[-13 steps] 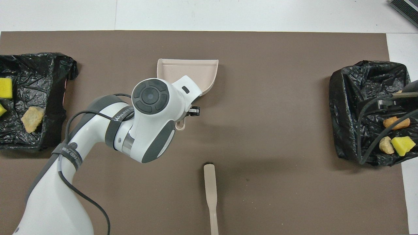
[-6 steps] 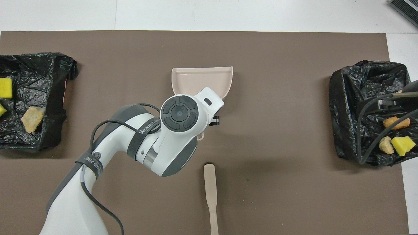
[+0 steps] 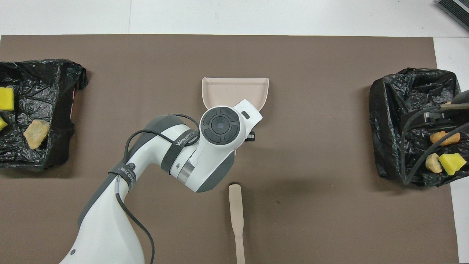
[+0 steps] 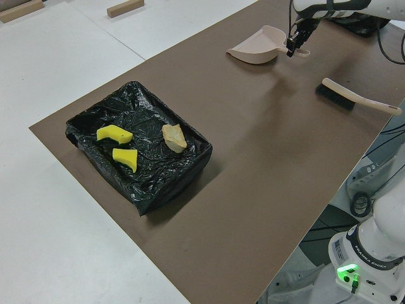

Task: Sweep and dump trash in bin
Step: 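Bring the empty dustpan back to the table center with the left gripper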

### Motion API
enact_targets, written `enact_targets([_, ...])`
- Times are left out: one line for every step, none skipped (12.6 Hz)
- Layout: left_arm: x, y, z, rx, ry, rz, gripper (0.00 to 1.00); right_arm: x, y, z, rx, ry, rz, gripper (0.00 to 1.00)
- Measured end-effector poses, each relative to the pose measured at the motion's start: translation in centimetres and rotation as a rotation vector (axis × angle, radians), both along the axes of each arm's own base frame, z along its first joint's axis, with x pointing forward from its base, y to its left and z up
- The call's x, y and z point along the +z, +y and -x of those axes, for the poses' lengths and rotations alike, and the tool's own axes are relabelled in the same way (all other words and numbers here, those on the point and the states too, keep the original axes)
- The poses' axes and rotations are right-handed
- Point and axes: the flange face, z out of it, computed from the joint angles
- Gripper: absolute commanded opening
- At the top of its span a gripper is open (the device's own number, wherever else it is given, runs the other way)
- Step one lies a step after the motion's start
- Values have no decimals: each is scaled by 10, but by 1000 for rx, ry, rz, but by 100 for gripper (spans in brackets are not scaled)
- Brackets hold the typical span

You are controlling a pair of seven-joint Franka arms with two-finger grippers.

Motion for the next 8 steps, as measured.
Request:
enact_targets([-2,-1,2,-3,8,-7,48,0,0,0,0,0,0,100])
enact_targets([-4,-2,4,-6,18,-15,53,0,0,0,0,0,0,100])
enact_targets([-4,-2,5,-7,23,-19,60,0,0,0,0,0,0,100])
enact_targets([-5,-1,5,-7,28,-25,66,0,0,0,0,0,0,100])
enact_targets([-5,1,5,-4,32,-29,76,0,0,0,0,0,0,100])
enact_targets([-4,5,2,3,36,-36,90,0,0,0,0,0,0,100])
enact_targets([-1,13,-2,17,44,-48,100,0,0,0,0,0,0,100])
enact_targets([7,25,-10,38,52,-58,100,0,0,0,0,0,0,100])
